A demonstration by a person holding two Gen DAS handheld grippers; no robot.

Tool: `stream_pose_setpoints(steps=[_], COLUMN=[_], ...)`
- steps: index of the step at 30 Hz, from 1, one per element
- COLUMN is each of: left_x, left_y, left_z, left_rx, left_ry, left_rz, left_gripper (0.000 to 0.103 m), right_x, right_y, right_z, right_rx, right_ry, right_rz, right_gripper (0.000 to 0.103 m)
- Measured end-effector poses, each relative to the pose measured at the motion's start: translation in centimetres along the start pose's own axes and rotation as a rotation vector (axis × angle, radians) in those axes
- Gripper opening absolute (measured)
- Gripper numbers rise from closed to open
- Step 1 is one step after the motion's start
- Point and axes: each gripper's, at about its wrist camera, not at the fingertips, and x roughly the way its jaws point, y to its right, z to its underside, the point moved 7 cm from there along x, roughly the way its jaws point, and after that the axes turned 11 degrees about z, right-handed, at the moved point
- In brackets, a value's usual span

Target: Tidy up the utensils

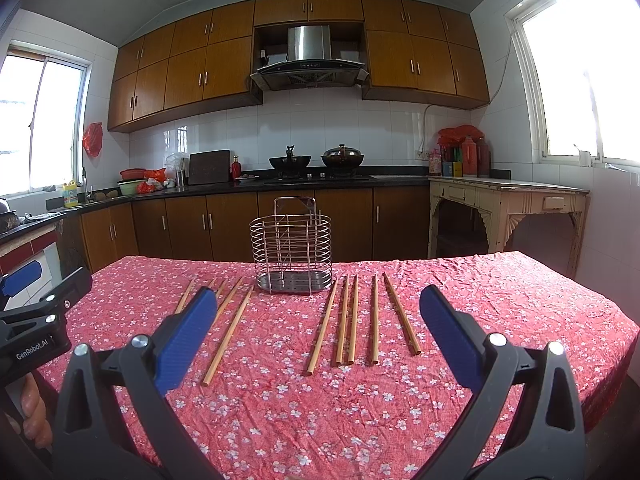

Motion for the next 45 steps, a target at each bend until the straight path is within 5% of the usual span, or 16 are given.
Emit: stream_pose_setpoints(steps=[24,35,39,45], left_x=[0.1,3.3,4.9,8.2], left_y=[0.0,-2.4,-3.1,-4.1], left_z=[0.1,2.3,2.9,4.5], left_rx=[-0.008,-0.09,-0.074,-0.073], left_ry=[-0.008,-0.126,-0.189,-0.319], left_rz=[-0.009,0.0,-0.005,0.009], left_gripper=[0.101,0.101,0.098,0.075], right_x=[0.2,5.1,8.4,15.0], right_y=[0.6,3.3,5.2,7.6], right_z=[-0.1,2.3,3.5,6.2], right_rx=[0.001,0.051,0.048,0.023], right_ry=[-0.009,-0.151,-0.255,-0.455], right_rz=[0.0,0.041,0.1,0.173], right_gripper=[0.099,0.099,0.084,0.055])
